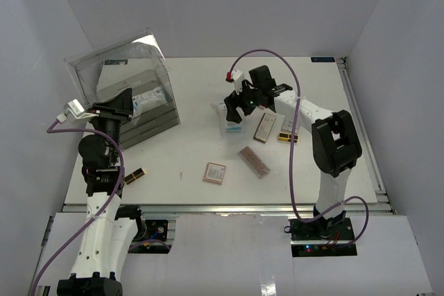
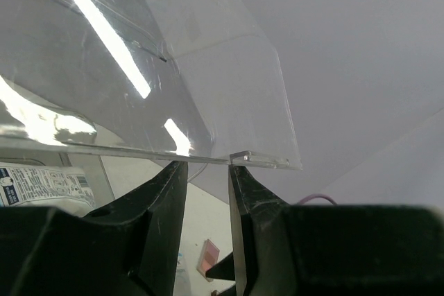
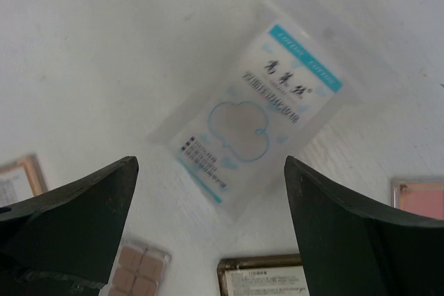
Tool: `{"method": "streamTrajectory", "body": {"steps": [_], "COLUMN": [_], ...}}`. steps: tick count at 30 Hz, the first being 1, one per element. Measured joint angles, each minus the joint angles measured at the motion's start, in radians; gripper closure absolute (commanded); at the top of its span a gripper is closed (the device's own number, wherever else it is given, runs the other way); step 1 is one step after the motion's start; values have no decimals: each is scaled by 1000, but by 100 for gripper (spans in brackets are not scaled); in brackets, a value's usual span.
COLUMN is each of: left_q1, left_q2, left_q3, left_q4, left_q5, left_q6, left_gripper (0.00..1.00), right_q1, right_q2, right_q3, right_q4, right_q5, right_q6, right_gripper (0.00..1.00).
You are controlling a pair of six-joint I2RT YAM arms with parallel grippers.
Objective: Organize the makeup
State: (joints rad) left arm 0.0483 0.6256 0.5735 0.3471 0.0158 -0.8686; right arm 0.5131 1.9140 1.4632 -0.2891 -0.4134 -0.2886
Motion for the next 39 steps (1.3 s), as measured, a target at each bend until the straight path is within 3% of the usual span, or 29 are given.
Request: {"method": "streamTrajectory", "body": {"steps": [7, 13, 20, 23, 31, 35, 39], "left_q1": [0, 0, 0, 0, 0, 0, 0], "left_q2": [-2, -12, -15, -20, -37, -41, -41], "left_q3": [0, 0, 0, 0, 0, 0, 0], "left_q4": [0, 0, 0, 0, -2, -4, -4], "left_q5": [0, 0, 1, 1, 3, 3, 3], "left_q6": [1, 0, -4, -5, -8, -10, -14], "left_gripper": [59, 59, 59, 59, 59, 59, 59], "right_q1": [-33, -34, -34, -34, -36, -37, -10], "right_q2": [127, 181, 220, 223, 222, 166, 59], "right_q3": [120, 140, 102, 90, 90, 68, 60], "right_q4": [52, 72, 77, 77, 89, 80, 25], "right_q5": [112, 145, 139, 124, 61, 20, 12], "right_q6": [298, 404, 439, 443, 422, 346, 121], "right_gripper": [1, 0, 20, 43, 81, 85, 86]}}
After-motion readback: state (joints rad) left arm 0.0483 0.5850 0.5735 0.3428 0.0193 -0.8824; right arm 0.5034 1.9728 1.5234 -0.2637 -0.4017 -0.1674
